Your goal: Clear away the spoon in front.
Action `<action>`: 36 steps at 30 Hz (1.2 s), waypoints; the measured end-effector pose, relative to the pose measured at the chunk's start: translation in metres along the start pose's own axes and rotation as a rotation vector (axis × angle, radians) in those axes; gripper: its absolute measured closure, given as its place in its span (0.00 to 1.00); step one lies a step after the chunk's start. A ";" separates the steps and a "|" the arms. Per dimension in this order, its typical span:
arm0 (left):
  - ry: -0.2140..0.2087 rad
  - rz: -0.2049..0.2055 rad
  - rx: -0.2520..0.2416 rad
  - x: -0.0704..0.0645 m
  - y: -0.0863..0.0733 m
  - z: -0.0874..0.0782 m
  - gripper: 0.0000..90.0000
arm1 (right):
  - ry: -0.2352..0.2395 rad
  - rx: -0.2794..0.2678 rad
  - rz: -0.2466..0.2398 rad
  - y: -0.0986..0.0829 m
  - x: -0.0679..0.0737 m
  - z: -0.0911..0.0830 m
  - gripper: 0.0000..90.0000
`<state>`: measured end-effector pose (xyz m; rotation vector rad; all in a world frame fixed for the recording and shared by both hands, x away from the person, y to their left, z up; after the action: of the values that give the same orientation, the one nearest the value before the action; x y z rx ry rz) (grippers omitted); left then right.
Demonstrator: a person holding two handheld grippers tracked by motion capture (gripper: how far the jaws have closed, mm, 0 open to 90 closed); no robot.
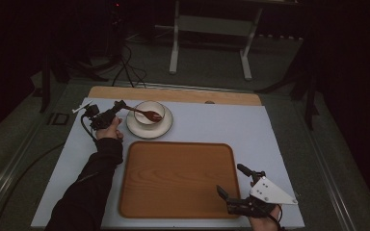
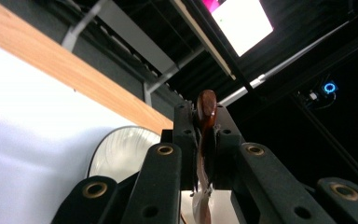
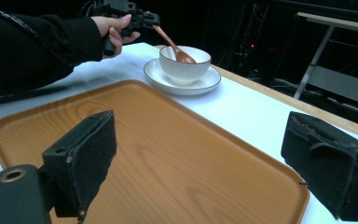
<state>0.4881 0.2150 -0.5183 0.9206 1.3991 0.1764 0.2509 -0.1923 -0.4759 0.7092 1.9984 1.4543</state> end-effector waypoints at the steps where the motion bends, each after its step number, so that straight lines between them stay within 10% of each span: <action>1: 0.004 0.010 -0.007 -0.002 0.002 -0.001 0.93 | 0.002 0.000 0.001 0.000 0.000 0.000 0.11; 21: -0.031 0.222 0.010 -0.049 0.048 -0.023 0.94 | -0.007 -0.011 0.000 0.003 -0.001 -0.001 0.12; 36: -0.088 0.388 0.177 -0.075 0.058 -0.043 0.94 | -0.002 -0.011 -0.008 0.004 0.001 0.000 0.12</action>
<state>0.4570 0.2270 -0.4198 1.3289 1.1570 0.3033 0.2505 -0.1906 -0.4725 0.6966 1.9880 1.4588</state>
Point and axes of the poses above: each handheld gripper's, and its own axes: z roughly forward along the jaws, y roughly out of its top, x roughly to its left, the point moved 7 cm from there along z, roughly forward along the jaws, and after that the axes turned 1 degree about -x, right-handed, at the moved point
